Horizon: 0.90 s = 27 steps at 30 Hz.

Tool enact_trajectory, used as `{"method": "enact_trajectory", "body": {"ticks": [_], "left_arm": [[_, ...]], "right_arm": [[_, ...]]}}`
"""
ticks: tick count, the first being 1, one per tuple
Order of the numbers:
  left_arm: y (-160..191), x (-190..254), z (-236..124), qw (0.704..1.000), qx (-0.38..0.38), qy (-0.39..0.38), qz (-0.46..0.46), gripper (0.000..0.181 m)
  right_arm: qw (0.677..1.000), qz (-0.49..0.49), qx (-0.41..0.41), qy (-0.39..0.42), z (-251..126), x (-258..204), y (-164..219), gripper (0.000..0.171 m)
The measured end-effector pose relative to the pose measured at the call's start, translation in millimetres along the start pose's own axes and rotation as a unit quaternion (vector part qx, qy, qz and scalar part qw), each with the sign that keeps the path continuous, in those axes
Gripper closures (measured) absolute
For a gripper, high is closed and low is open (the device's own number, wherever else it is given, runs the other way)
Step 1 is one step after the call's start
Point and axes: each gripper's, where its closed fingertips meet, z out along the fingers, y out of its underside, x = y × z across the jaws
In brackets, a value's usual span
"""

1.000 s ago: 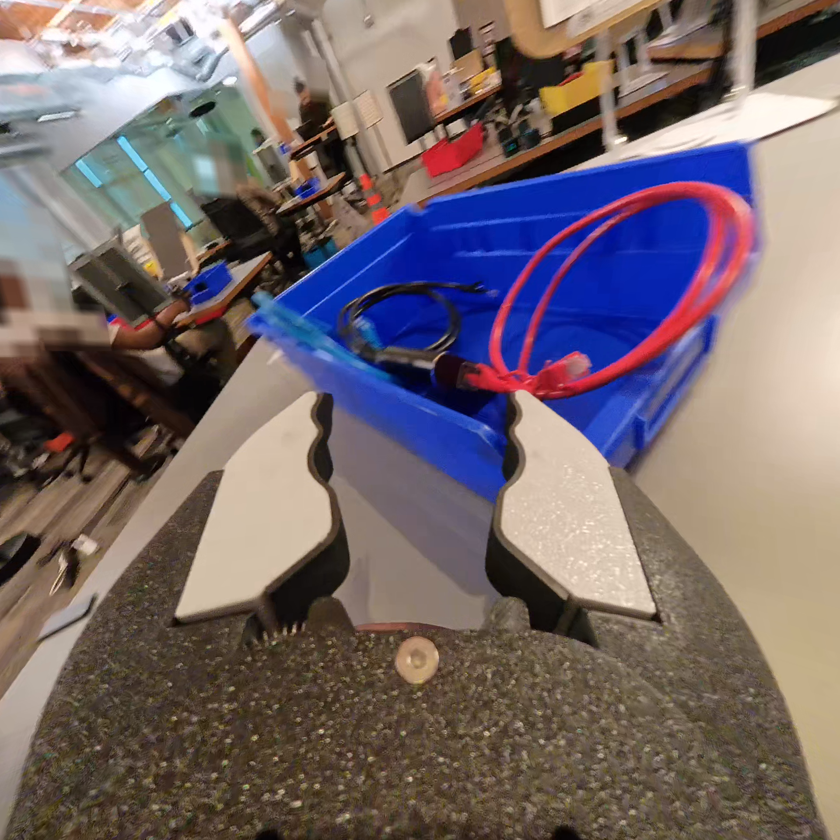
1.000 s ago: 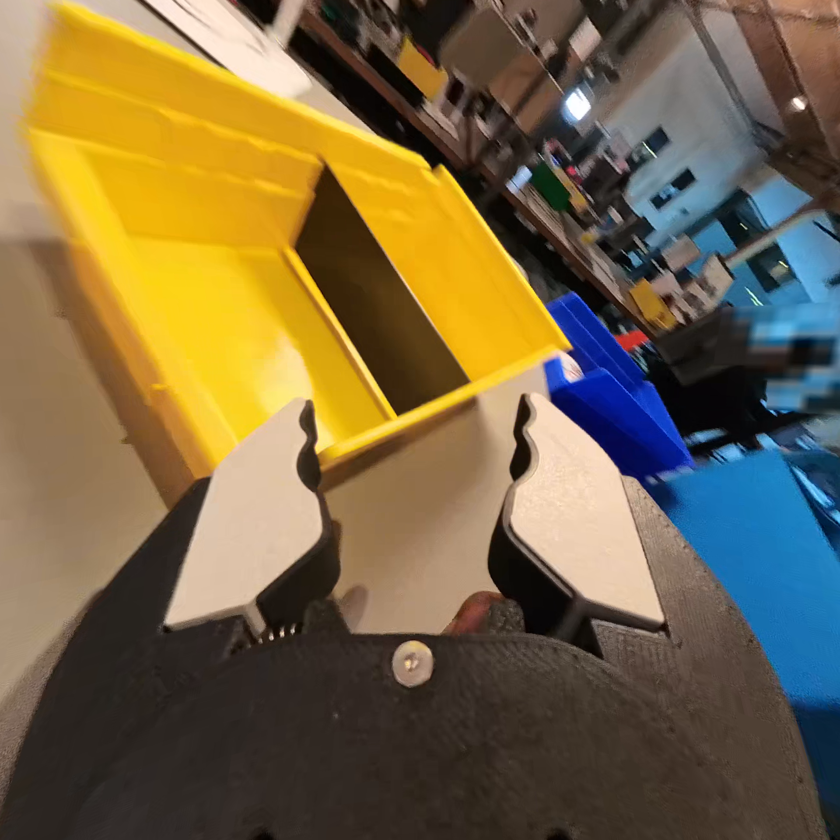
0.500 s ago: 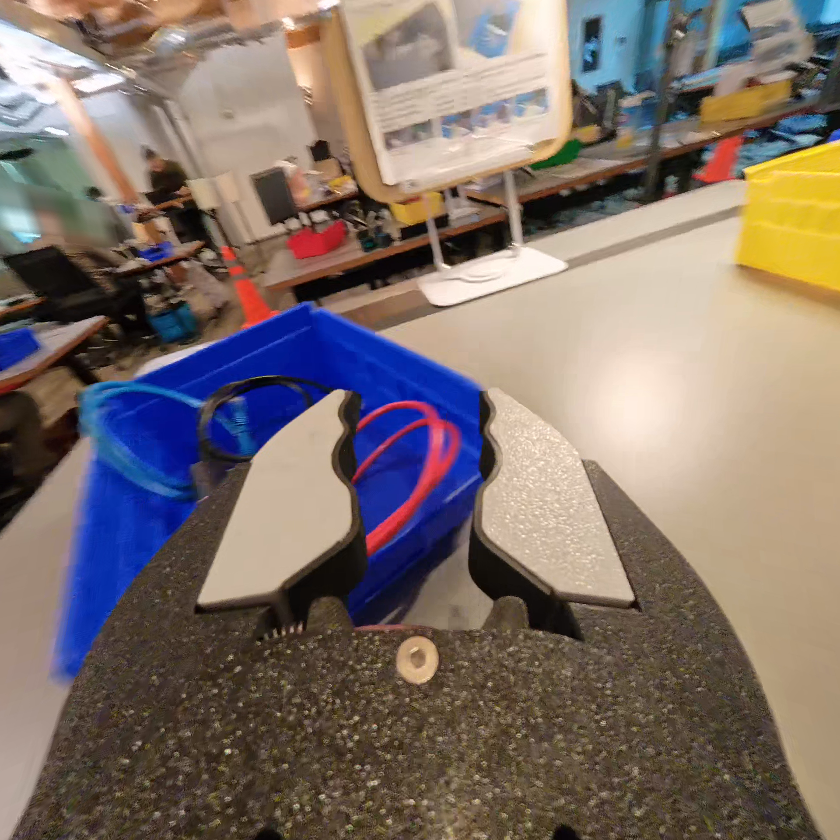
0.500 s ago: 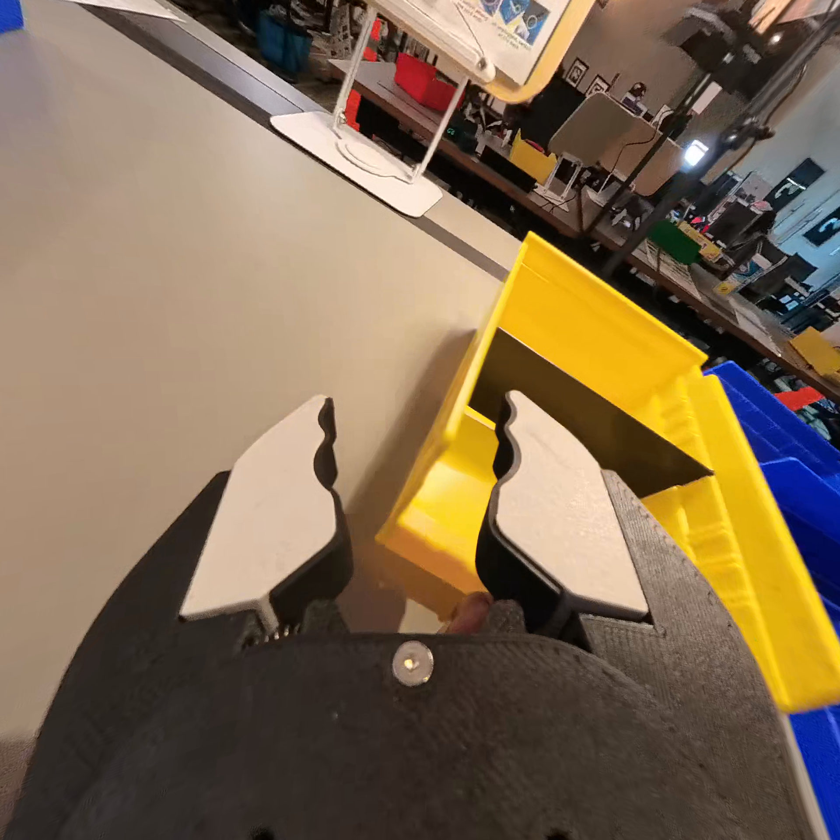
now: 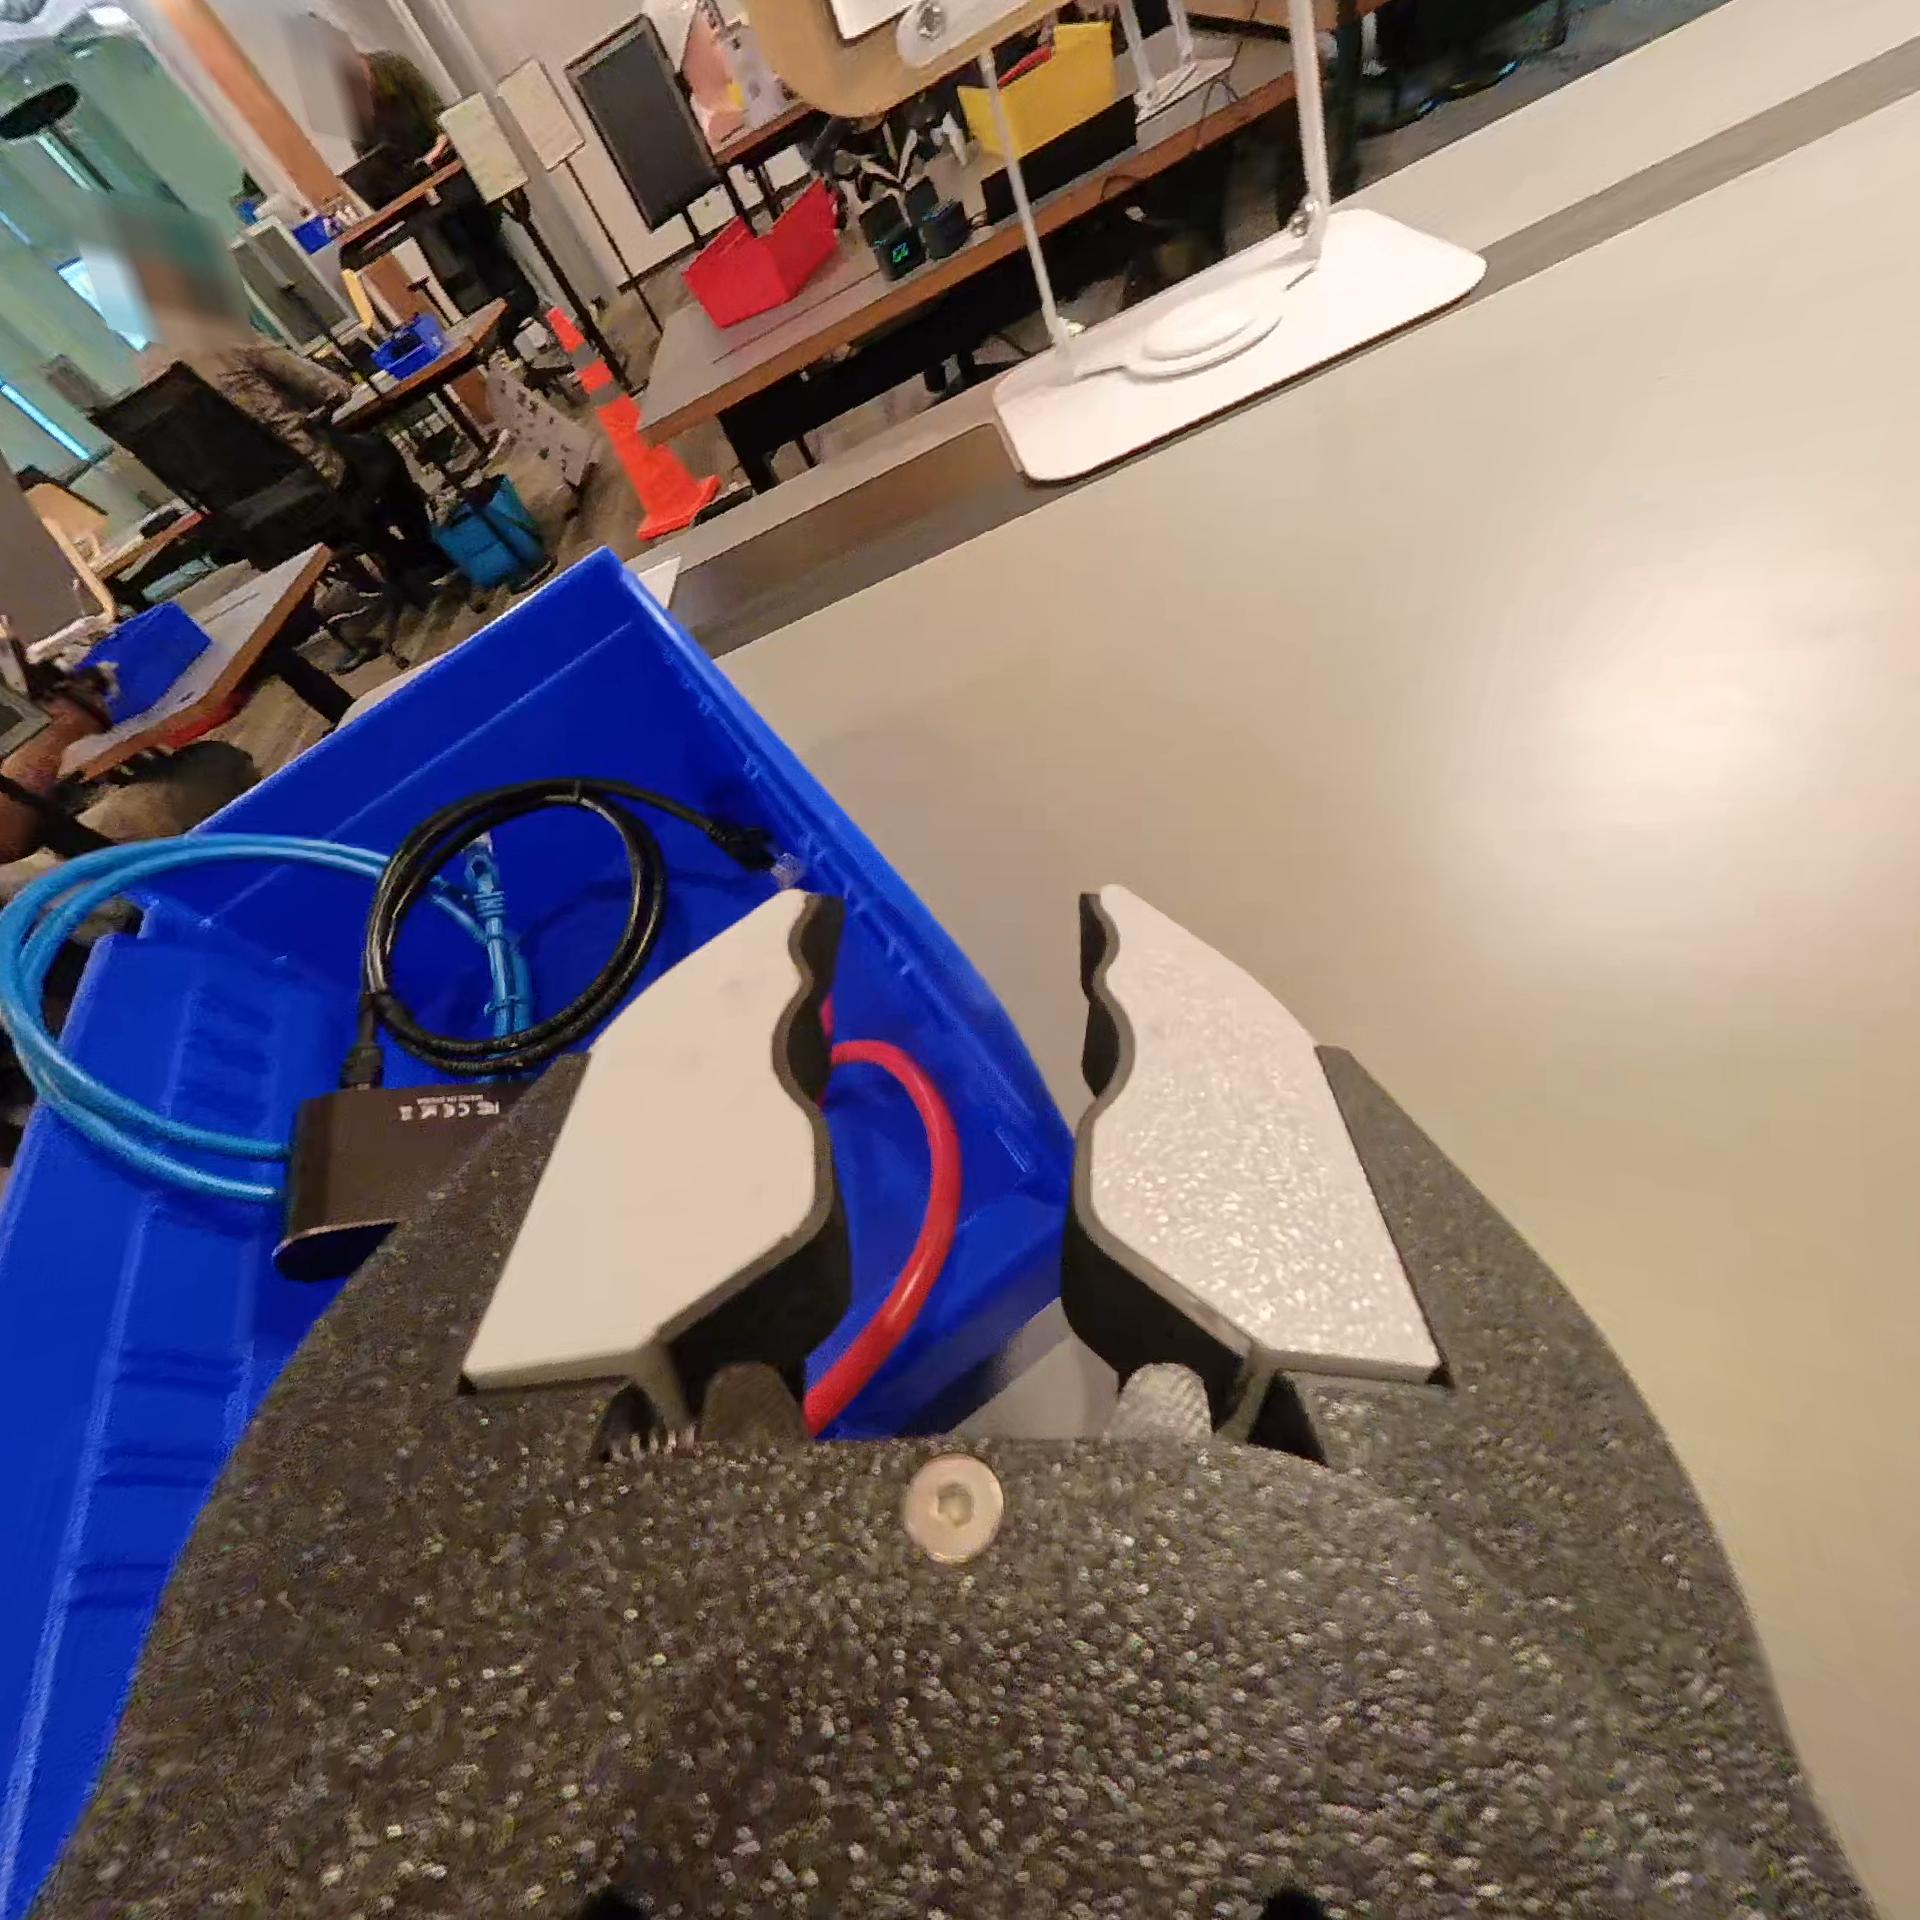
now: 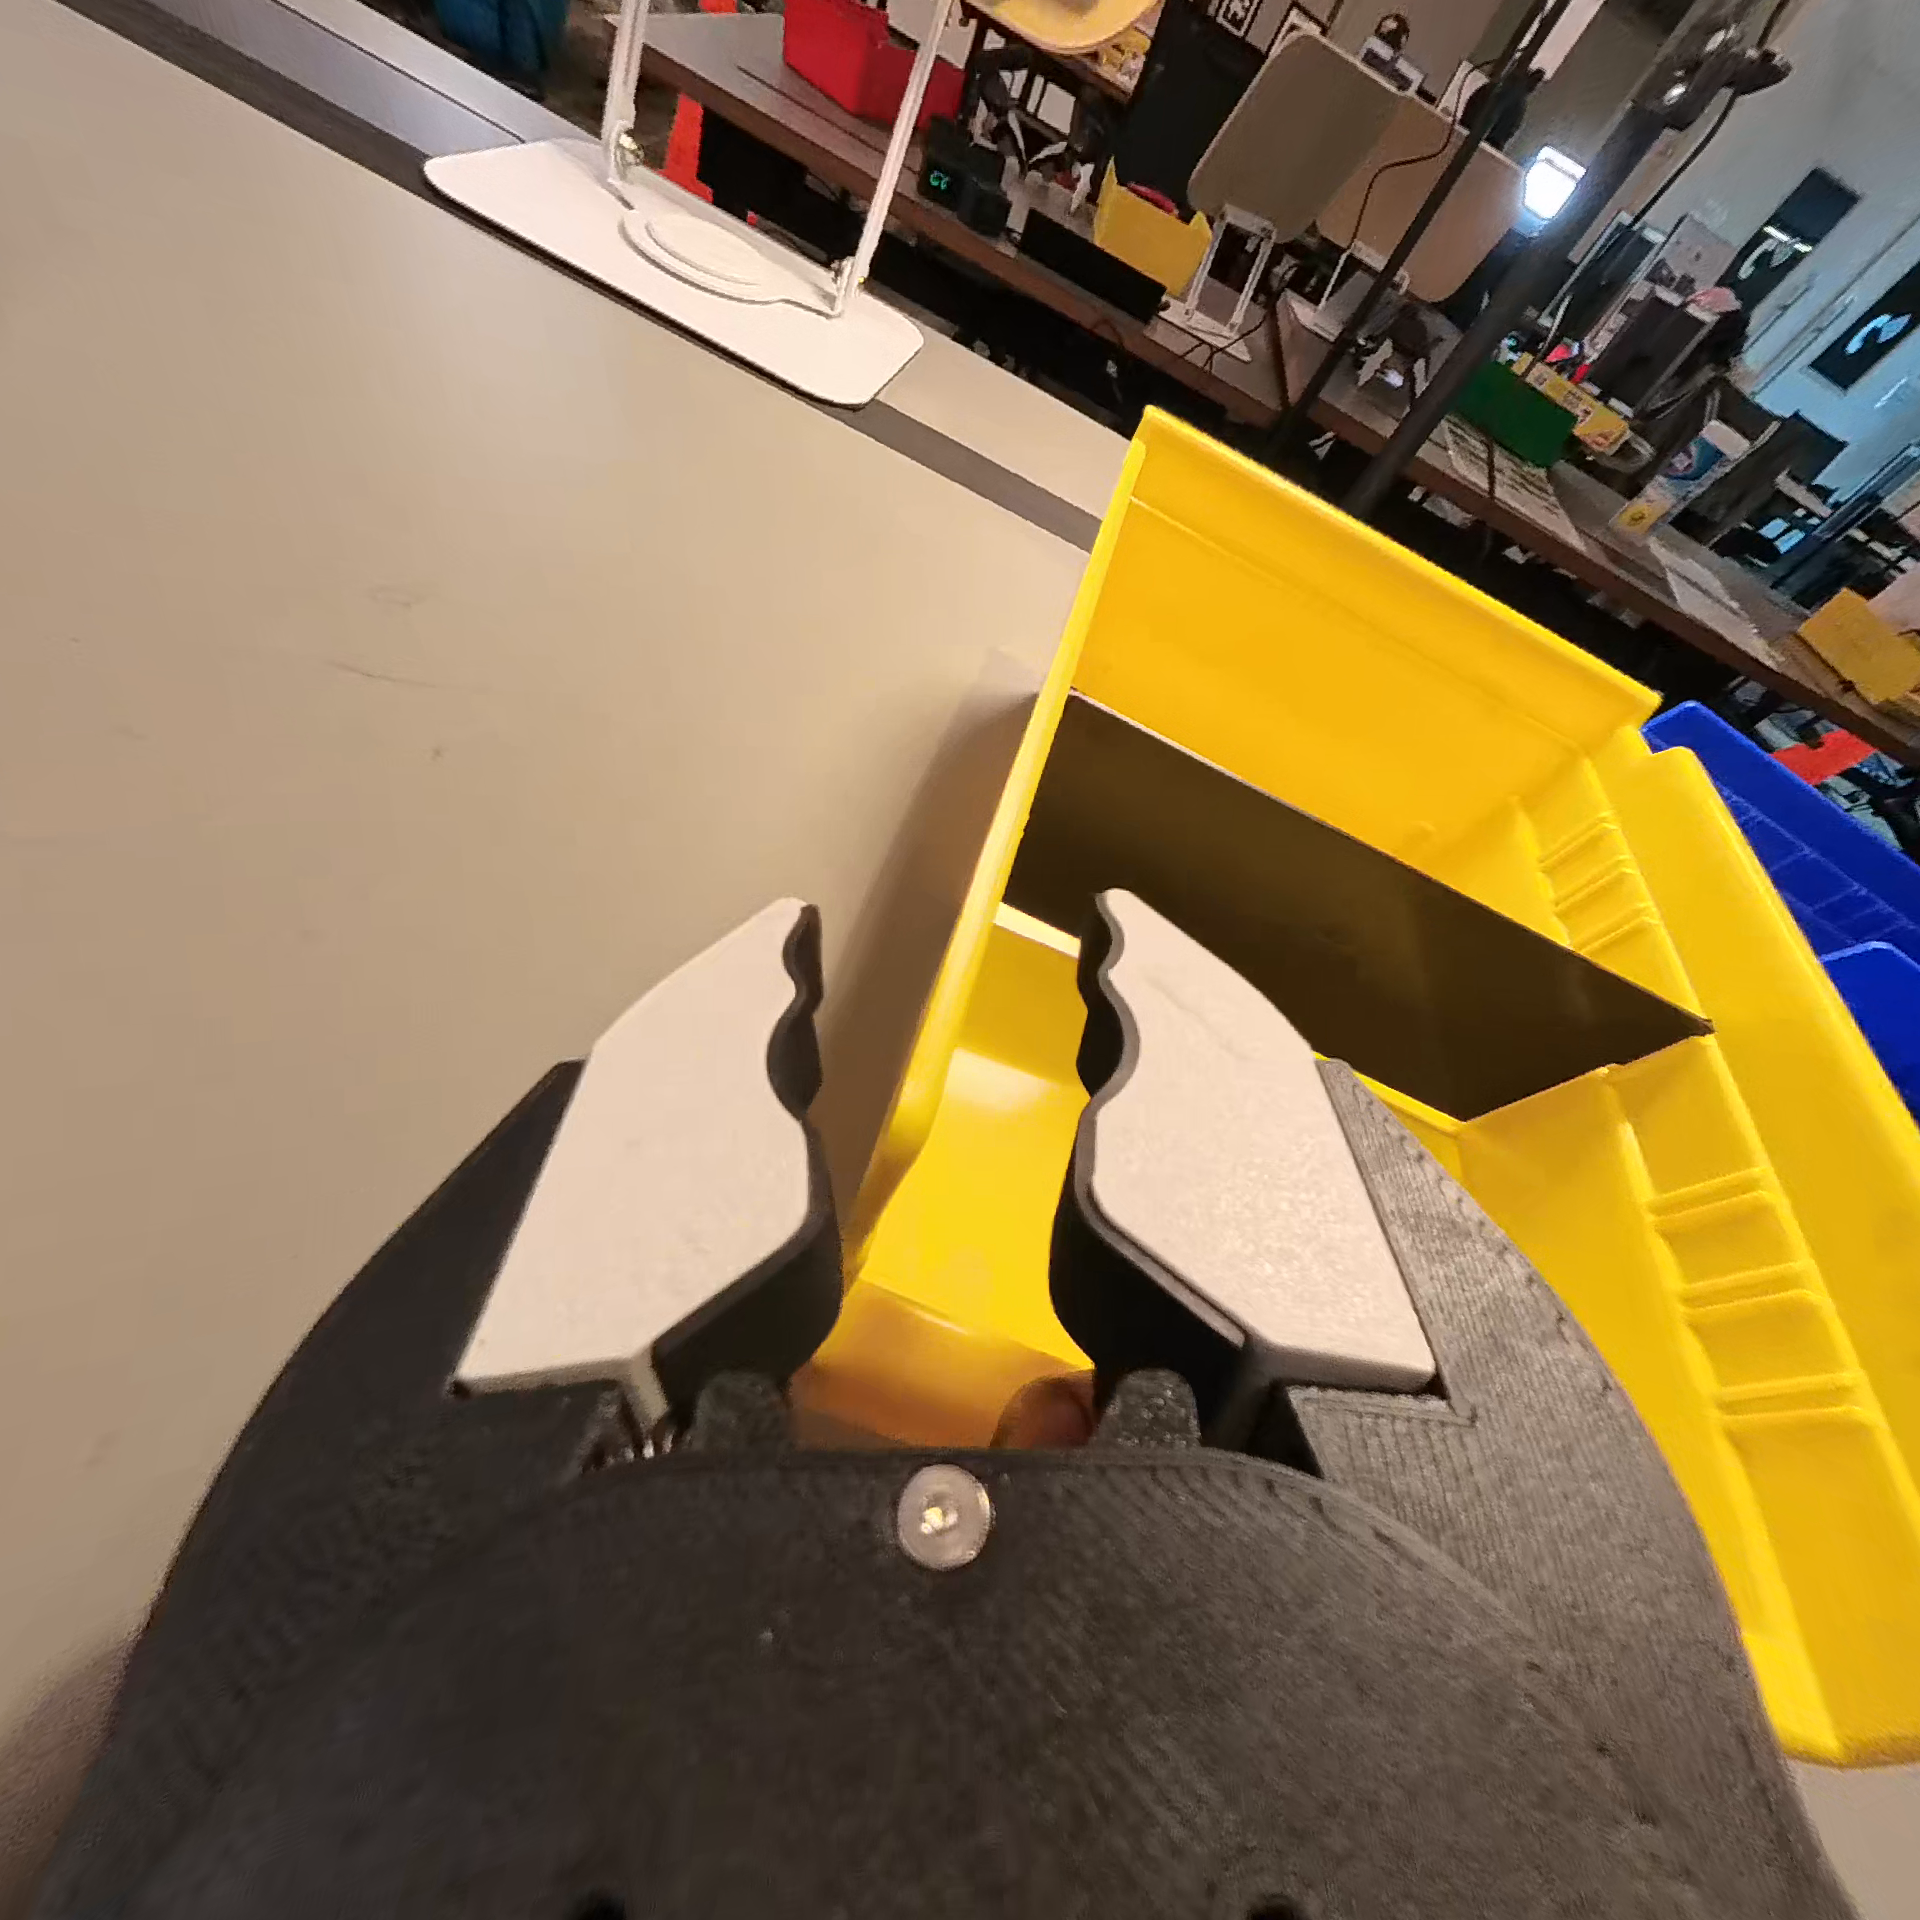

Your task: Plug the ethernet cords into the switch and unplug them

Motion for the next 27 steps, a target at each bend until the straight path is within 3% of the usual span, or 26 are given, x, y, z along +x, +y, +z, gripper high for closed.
{"method": "enact_trajectory", "body": {"ticks": [6, 11, 13, 16, 20, 27], "left_arm": [[7.1, 4.1, 1.5, 1.000, -0.009, 0.009, 0.002, 0.132], [24.2, -0.4, 8.5, 0.998, -0.039, 0.002, 0.058, 0.152], [26.5, -6.9, 2.6, 0.997, -0.035, 0.000, 0.062, 0.158], [36.7, -24.7, -9.4, 0.998, -0.030, -0.016, 0.057, 0.165], [57.2, -57.1, -35.9, 0.997, -0.019, -0.054, 0.055, 0.173], [73.8, -93.6, -74.4, 0.994, 0.019, -0.094, 0.049, 0.171]], "right_arm": [[1.000, 0.001, 0.005, 0.016, -0.5, 4.9, 2.3, 0.128], [1.000, -0.005, 0.006, 0.024, 0.8, 6.0, 2.0, 0.139], [0.999, -0.013, 0.008, 0.030, -0.4, 8.5, 1.8, 0.155], [0.999, -0.019, 0.004, 0.049, -3.9, 18.0, 5.0, 0.162], [0.999, -0.009, 0.001, 0.045, -9.9, 25.7, 13.3, 0.164], [0.998, -0.022, -0.006, 0.058, -26.9, 38.4, 26.6, 0.165]]}}
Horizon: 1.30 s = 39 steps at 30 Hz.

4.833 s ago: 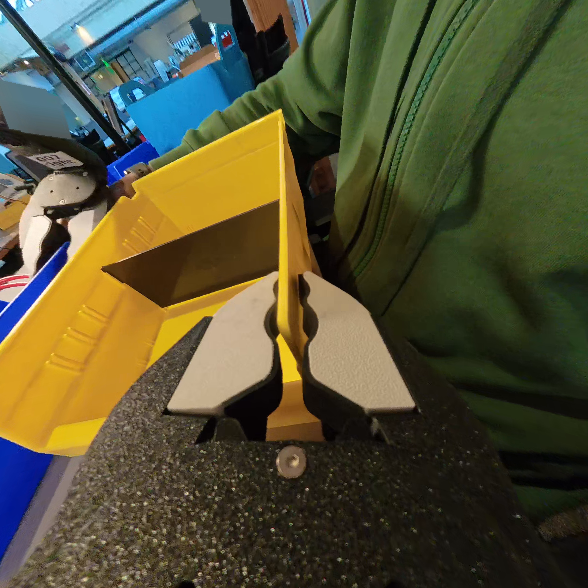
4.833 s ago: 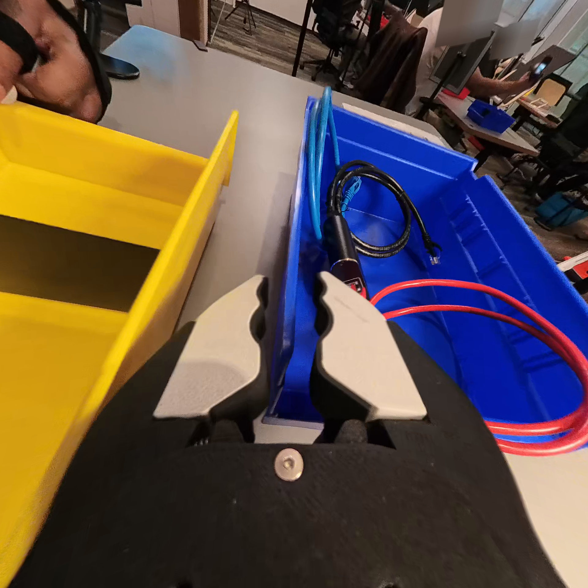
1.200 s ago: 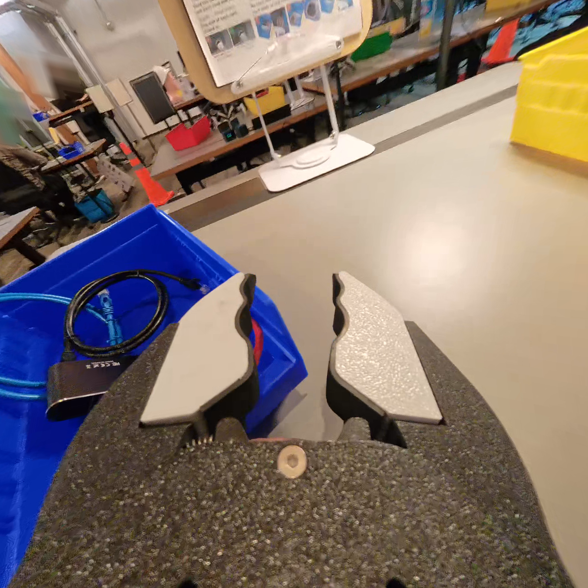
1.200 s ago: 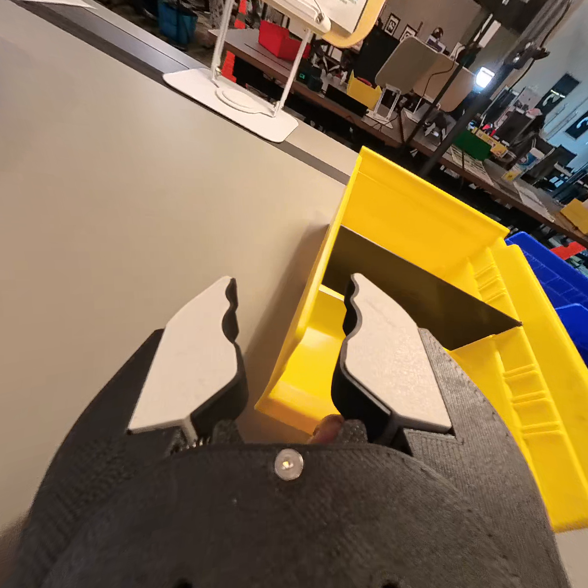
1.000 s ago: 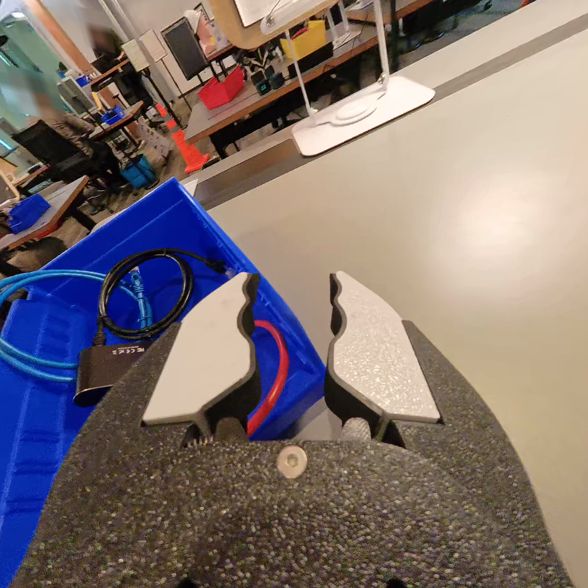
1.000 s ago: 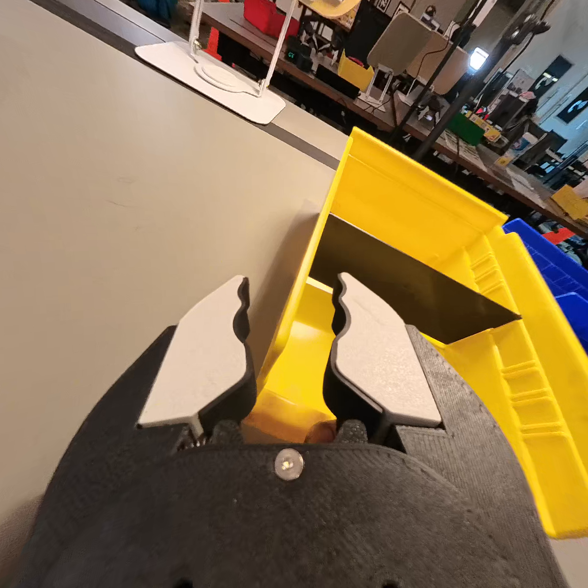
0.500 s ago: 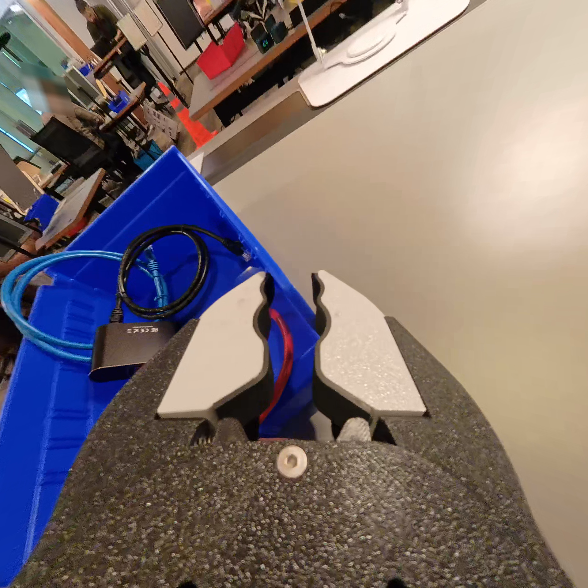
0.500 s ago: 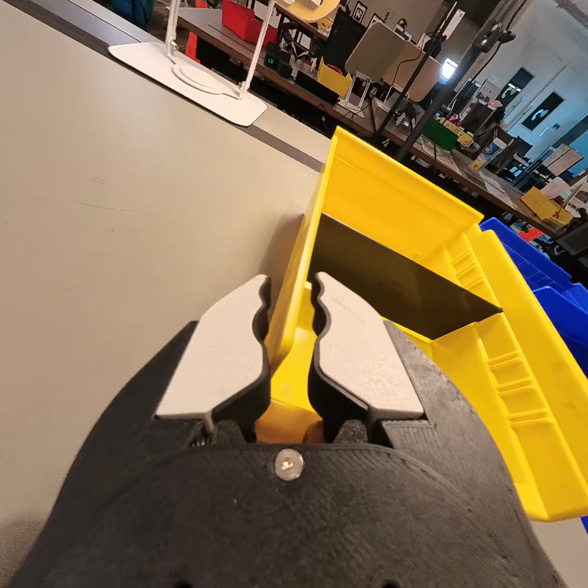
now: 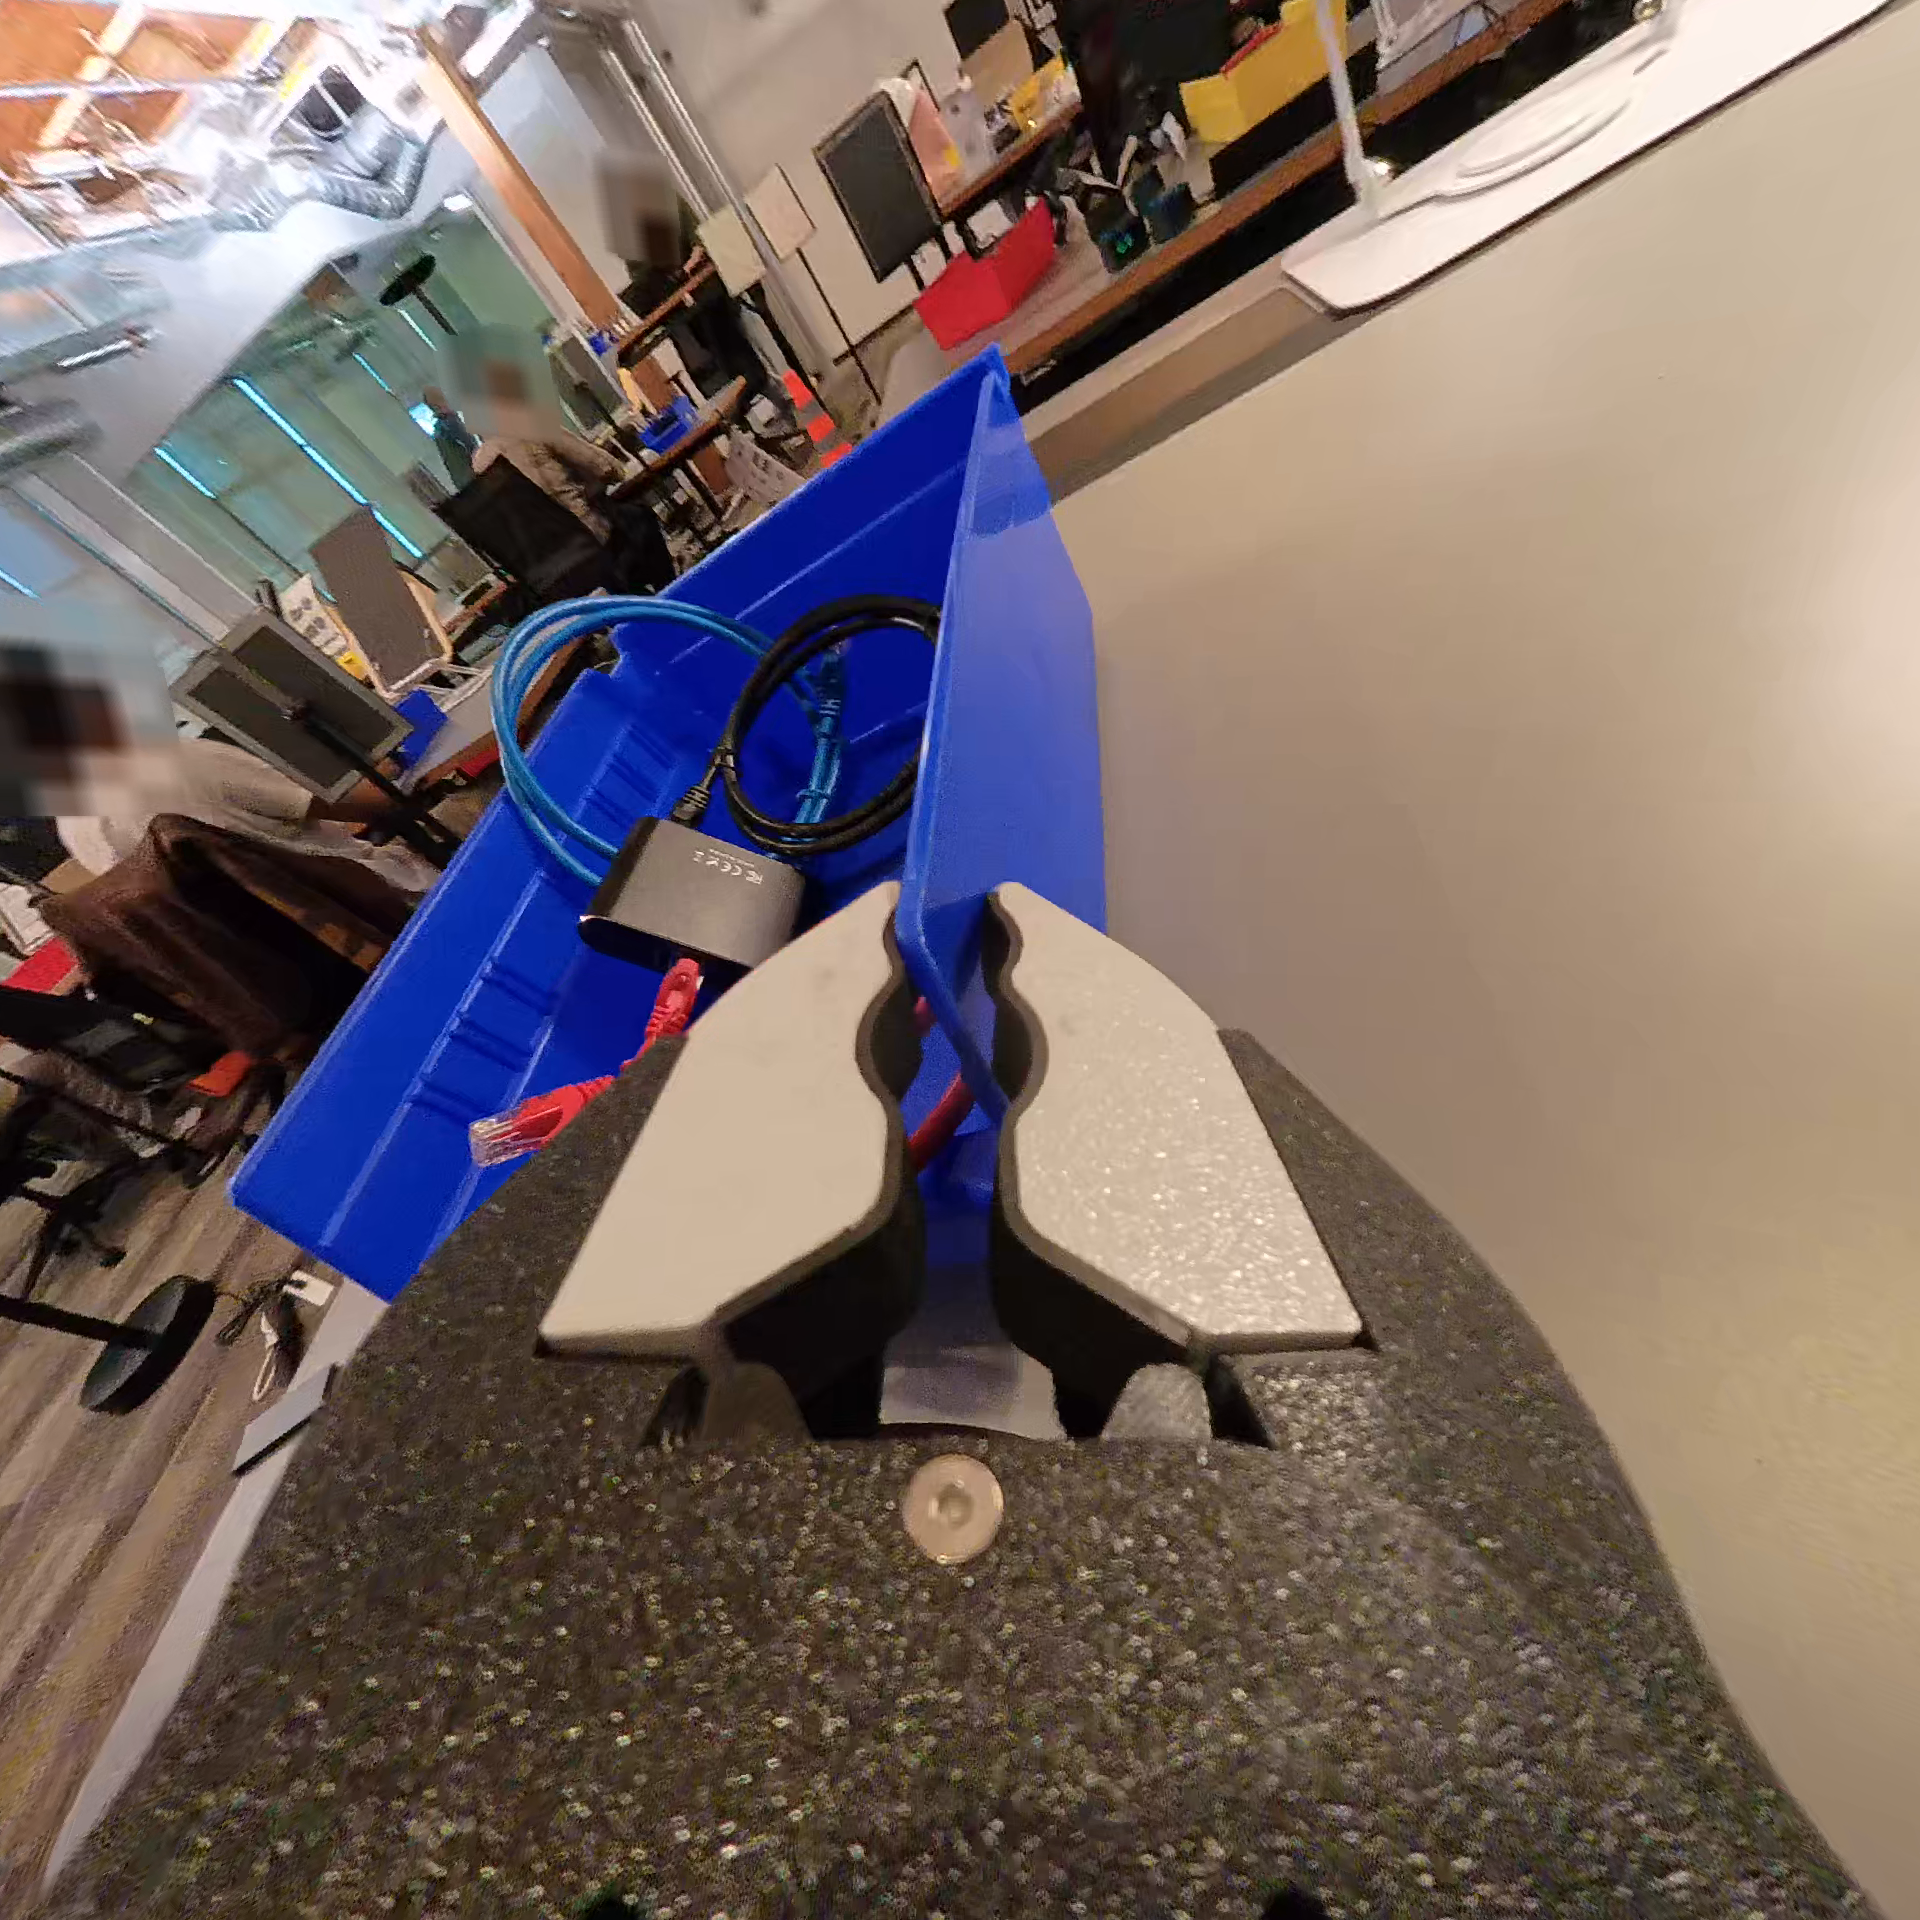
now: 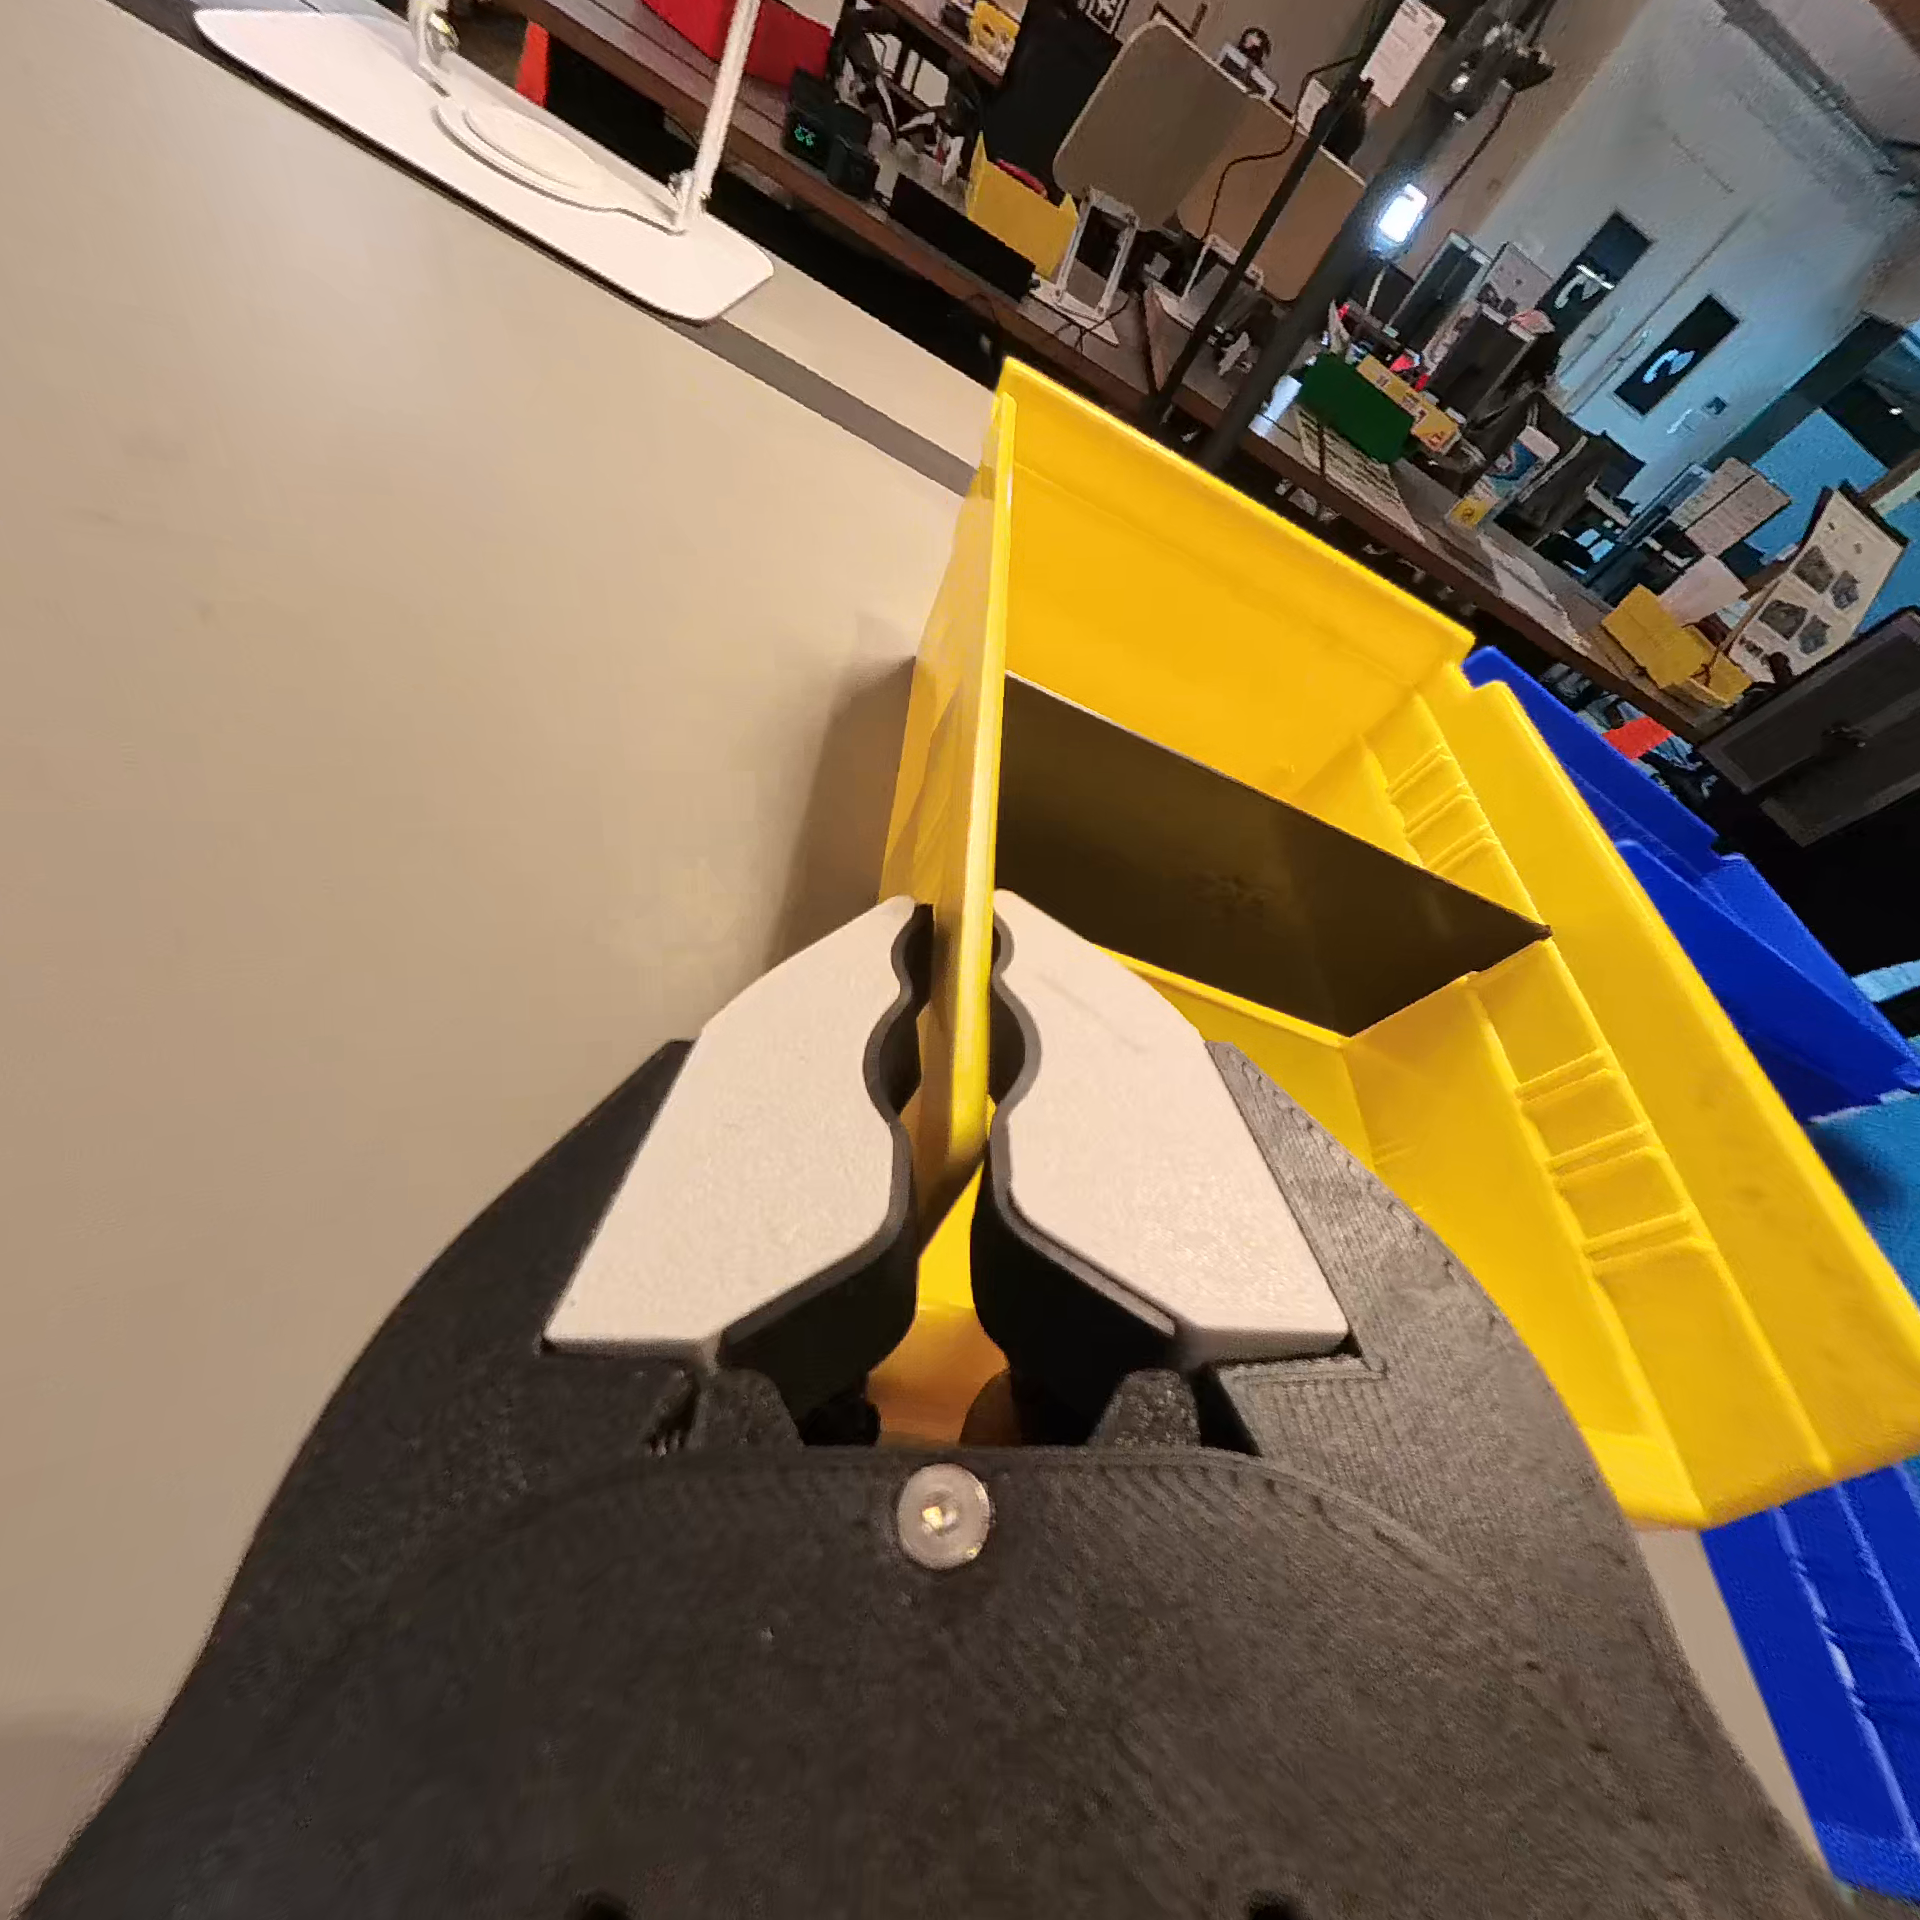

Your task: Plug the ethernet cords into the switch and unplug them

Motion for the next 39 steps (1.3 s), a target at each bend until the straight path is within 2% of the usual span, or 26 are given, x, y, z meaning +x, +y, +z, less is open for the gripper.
{"method": "enact_trajectory", "body": {"ticks": [17, 24, 39], "left_arm": [[39.4, -53.4, 14.8, 0.998, -0.043, -0.035, -0.024, 0.172], [47.3, -69.5, 22.3, 0.998, -0.049, -0.031, -0.022, 0.172], [60.6, -102.6, 48.2, 0.999, -0.047, -0.017, -0.011, 0.173]], "right_arm": [[0.999, -0.001, -0.026, 0.034, 21.0, 54.4, 21.6, 0.164], [1.000, 0.015, -0.022, 0.004, 31.1, 73.6, 28.9, 0.165], [1.000, 0.006, -0.023, 0.017, 40.0, 76.2, 26.9, 0.164]]}}
